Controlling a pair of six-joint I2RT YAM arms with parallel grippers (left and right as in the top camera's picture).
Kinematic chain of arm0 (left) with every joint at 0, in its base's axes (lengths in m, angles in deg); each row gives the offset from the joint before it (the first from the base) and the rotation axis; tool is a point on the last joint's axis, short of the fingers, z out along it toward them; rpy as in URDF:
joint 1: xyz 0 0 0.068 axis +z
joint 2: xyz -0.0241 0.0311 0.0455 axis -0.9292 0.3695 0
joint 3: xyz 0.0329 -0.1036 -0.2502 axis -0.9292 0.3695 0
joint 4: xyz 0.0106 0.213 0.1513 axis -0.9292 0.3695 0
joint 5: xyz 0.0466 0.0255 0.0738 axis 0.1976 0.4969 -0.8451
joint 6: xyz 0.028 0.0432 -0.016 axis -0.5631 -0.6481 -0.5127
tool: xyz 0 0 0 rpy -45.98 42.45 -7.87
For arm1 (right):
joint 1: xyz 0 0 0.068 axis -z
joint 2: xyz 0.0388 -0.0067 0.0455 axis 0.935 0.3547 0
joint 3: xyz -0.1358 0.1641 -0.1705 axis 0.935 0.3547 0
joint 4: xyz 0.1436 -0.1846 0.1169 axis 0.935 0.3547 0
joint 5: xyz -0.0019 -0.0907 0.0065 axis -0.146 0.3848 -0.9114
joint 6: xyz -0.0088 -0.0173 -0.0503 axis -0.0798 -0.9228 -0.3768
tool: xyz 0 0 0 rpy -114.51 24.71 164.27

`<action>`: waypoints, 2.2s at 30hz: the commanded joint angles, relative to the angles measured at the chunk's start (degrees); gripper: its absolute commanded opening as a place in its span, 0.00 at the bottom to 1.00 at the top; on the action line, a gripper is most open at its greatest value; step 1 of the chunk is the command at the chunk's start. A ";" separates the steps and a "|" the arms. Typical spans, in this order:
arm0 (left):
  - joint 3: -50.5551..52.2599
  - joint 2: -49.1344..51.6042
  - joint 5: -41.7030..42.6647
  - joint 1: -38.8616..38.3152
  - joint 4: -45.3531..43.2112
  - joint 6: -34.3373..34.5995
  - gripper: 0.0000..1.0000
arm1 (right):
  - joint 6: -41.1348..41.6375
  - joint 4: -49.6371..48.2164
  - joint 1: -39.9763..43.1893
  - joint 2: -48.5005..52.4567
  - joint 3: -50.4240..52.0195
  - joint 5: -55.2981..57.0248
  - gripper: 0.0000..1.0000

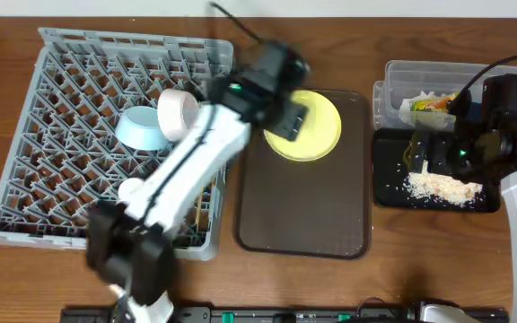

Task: Sort waste into correct bins and load items into the dishwasher
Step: 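Reach left gripper to the yellow plate rim and grasp it, then lift the yellow plate and stand it upright in the rack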

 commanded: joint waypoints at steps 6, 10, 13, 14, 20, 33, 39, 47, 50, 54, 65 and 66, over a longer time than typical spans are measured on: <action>-1.09 14.36 0.55 -7.76 -4.33 -3.93 0.86 | -0.76 0.04 0.26 0.11 -0.07 -0.28 0.99; -1.09 18.05 0.52 -9.75 -6.03 -5.33 0.86 | -0.76 0.04 0.26 0.11 -0.07 -0.28 0.99; -1.03 20.11 0.52 -10.40 -6.45 -5.27 0.86 | -0.76 0.04 0.26 0.11 -0.07 -0.26 0.99; -0.98 20.35 0.55 -10.45 -6.36 -5.25 0.86 | -0.76 0.04 0.26 0.11 -0.07 -0.26 0.99; -0.70 21.00 0.85 -11.19 -2.12 -3.02 0.43 | -0.76 0.04 0.26 0.11 -0.07 -0.26 0.99; -0.72 20.83 0.92 -15.47 3.41 -1.31 0.06 | -0.76 0.46 0.26 0.11 -0.07 -0.26 0.99; -0.83 17.79 0.74 -15.45 5.07 -0.48 0.06 | -0.79 0.46 0.26 0.11 -0.07 -0.26 0.99; -0.83 4.11 -0.81 -15.13 6.40 -0.48 0.06 | -0.76 0.50 0.26 0.11 -0.07 -0.26 0.99; -0.83 -1.09 -0.98 -14.10 6.58 -0.48 0.06 | -0.76 0.50 0.26 0.11 -0.07 -0.26 0.99; -0.83 -9.25 -0.98 -10.19 6.51 -0.44 0.06 | -0.76 0.50 0.26 0.11 -0.07 -0.26 0.99; -0.76 -16.04 28.61 15.50 5.20 4.44 0.06 | -0.76 0.68 0.26 0.11 -0.07 -0.26 0.99; -0.76 -15.56 32.85 17.68 5.05 4.44 0.06 | -0.76 0.68 0.26 0.11 -0.07 -0.26 0.99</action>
